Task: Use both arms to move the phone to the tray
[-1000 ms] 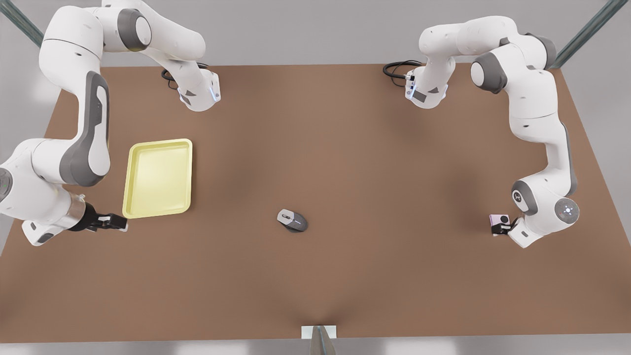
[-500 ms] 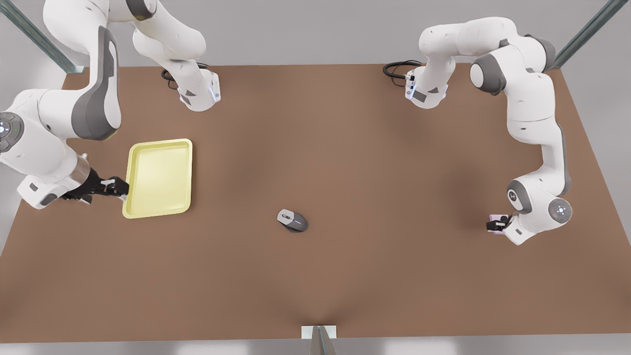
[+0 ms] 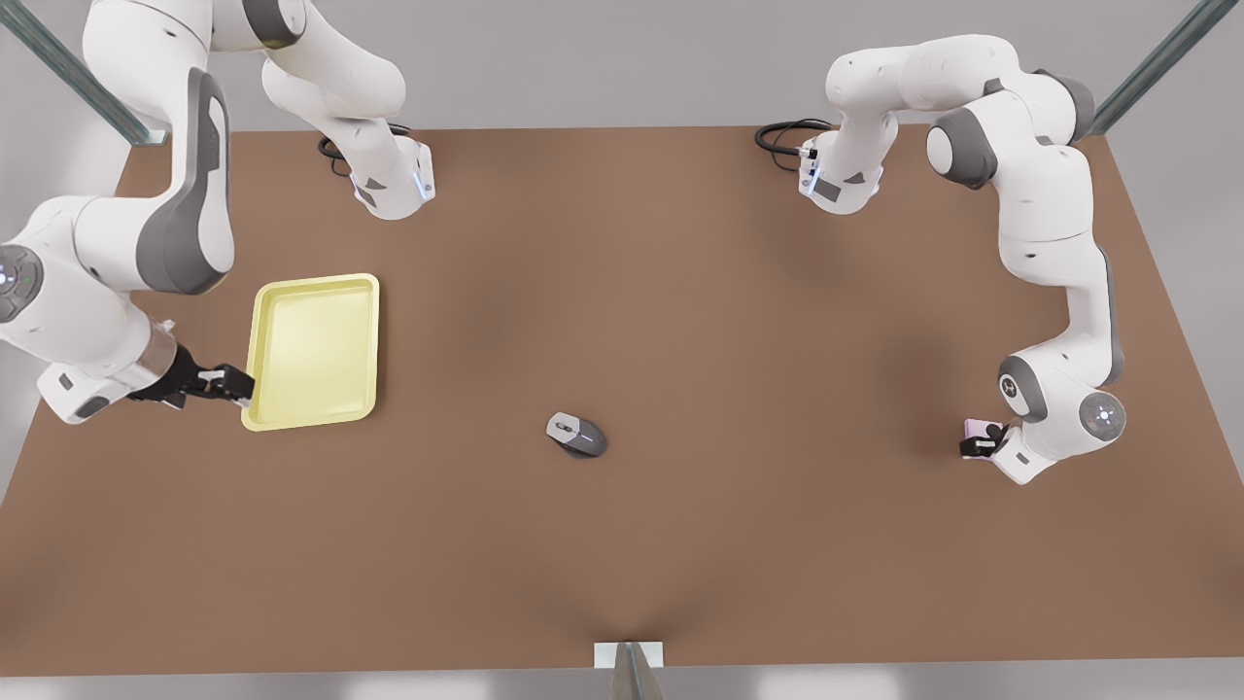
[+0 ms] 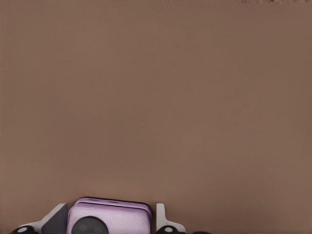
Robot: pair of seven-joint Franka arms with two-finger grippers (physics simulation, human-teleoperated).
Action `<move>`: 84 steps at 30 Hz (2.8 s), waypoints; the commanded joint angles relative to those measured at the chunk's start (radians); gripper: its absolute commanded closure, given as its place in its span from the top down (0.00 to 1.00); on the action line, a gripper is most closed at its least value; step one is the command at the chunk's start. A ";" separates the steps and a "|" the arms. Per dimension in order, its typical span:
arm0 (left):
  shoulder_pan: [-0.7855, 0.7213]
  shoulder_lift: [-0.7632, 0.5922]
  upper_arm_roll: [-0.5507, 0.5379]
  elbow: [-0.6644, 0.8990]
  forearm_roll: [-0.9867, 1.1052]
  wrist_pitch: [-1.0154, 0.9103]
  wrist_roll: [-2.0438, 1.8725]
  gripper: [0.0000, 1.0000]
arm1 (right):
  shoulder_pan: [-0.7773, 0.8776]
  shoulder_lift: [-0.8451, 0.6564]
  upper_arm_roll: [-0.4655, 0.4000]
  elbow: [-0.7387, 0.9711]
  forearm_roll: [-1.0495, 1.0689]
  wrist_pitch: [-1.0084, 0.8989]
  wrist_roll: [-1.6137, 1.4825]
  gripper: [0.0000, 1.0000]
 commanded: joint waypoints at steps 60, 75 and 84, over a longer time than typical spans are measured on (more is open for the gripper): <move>-0.276 -0.050 -0.073 0.192 0.004 -0.421 -0.636 0.78 | -0.063 0.169 -0.001 0.064 0.030 0.013 0.080 1.00; -0.629 -0.039 -0.291 0.404 0.004 -0.496 -1.564 0.78 | -0.063 0.181 -0.001 0.064 0.024 0.016 0.096 1.00; -0.963 0.033 -0.282 0.544 0.010 -0.458 -1.944 0.78 | -0.060 0.186 -0.001 0.065 0.021 0.013 0.156 1.00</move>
